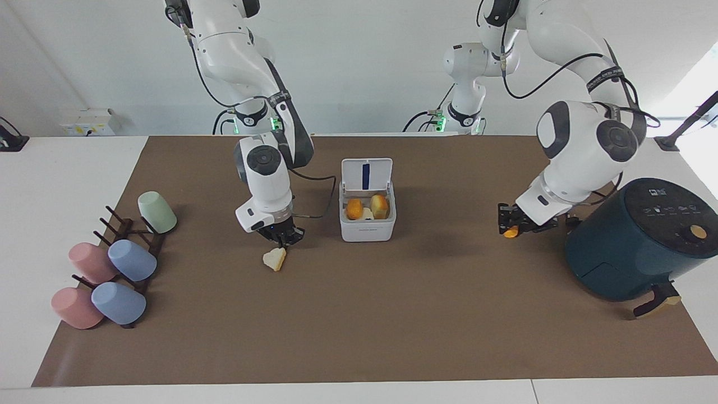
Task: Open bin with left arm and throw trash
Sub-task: 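Drop the orange piece in the bin while the right gripper grasps bread, then drop the second bread in the bin while the left gripper withdraws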
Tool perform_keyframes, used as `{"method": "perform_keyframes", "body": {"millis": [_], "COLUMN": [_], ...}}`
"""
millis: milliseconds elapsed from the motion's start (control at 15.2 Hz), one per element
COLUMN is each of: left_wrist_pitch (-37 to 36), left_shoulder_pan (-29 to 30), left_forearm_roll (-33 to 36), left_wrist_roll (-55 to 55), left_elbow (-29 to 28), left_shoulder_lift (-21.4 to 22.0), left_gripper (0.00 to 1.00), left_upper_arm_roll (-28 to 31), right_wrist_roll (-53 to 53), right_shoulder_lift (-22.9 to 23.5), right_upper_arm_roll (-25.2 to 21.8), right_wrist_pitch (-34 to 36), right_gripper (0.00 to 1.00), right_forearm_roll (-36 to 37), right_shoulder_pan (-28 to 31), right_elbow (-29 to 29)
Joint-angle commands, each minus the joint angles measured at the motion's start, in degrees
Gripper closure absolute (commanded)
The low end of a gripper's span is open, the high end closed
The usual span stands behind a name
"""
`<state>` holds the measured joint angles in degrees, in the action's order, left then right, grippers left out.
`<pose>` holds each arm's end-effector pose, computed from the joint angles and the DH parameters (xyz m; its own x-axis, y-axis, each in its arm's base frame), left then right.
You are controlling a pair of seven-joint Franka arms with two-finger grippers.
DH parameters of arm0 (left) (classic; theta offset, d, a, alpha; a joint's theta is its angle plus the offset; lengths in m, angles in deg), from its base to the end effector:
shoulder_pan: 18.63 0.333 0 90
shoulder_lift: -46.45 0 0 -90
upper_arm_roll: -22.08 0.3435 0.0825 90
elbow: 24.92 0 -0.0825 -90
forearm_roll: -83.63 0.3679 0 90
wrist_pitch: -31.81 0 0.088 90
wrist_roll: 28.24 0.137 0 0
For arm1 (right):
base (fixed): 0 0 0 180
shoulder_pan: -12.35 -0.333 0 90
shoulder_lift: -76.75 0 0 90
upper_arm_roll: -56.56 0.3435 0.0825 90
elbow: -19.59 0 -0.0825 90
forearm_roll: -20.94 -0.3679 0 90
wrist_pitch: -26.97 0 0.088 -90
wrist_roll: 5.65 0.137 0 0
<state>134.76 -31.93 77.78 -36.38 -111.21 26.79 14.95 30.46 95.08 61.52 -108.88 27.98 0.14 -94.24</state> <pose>0.6089 -0.2282 0.4681 0.9800 -0.1861 -0.0712 -0.1758 -0.9757 0.1308 0.5858 0.1745 0.3171 0.9651 -0.2463 0.0892 -0.2484 -0.9685 0.0140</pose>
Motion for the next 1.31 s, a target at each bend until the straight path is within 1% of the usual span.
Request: {"method": "perform_keyframes", "body": {"millis": [0,131,197,262,393,590,721,787,852,1049,1246], "left_wrist_pitch": [2.5,3.0,5.2,7.9,12.8,14.5,17.7,18.8,18.7,18.0,17.4], "left_shoulder_pan": [-8.1,-12.1,-14.9,-16.6,-17.6,-17.7,-18.4,-18.5,-18.5,-18.5,-18.3], "left_forearm_roll": [-1.1,-2.7,-2.8,-2.9,-2.8,-2.6,-2.6,-2.5,-2.4,-2.3,-2.4], "left_wrist_roll": [-9.0,-13.7,-15.6,-16.5,-16.8,-16.7,-16.8,-16.7,-16.6,-16.5,-16.5], "left_elbow": [1.2,1.0,0.1,-2.8,-7.7,-8.8,-11.9,-13.4,-13.5,-13.3,-12.5], "left_shoulder_lift": [-0.3,0.2,0.6,1.9,3.5,3.1,3.7,4.3,4.4,4.4,4.4], "left_gripper": [1.00,1.00,1.00,1.00,1.00,1.00,1.00,0.68,0.01,0.00,0.00], "left_upper_arm_roll": [0.8,0.8,0.8,0.9,0.9,0.9,0.9,0.9,0.9,0.9,0.9], "right_wrist_roll": [1.5,1.0,0.0,-0.9,-2.4,-4.9,-8.1,-10.1,-11.0,-14.0,-16.2], "right_shoulder_lift": [-4.2,-6.7,-8.3,-10.0,-12.9,-15.9,-16.9,-17.3,-17.6,-19.6,-21.7], "right_upper_arm_roll": [0.6,0.6,0.6,0.6,0.7,0.7,0.6,0.1,0.1,0.1,0.0], "right_wrist_pitch": [0.3,2.5,4.0,6.1,9.8,16.1,19.7,21.8,23.7,28.3,30.9], "right_gripper": [1.00,1.00,1.00,1.00,1.00,1.00,1.00,1.00,1.00,1.00,1.00], "right_forearm_roll": [0.5,0.5,0.5,0.5,0.4,0.2,-2.9,-3.7,-3.8,-3.9,-6.4], "right_shoulder_pan": [1.3,1.6,1.6,1.5,1.5,1.4,1.7,1.8,2.2,3.0,3.1], "right_elbow": [-0.8,-0.8,-0.8,-0.8,-0.7,0.9,2.9,4.2,5.2,6.7,6.7]}}
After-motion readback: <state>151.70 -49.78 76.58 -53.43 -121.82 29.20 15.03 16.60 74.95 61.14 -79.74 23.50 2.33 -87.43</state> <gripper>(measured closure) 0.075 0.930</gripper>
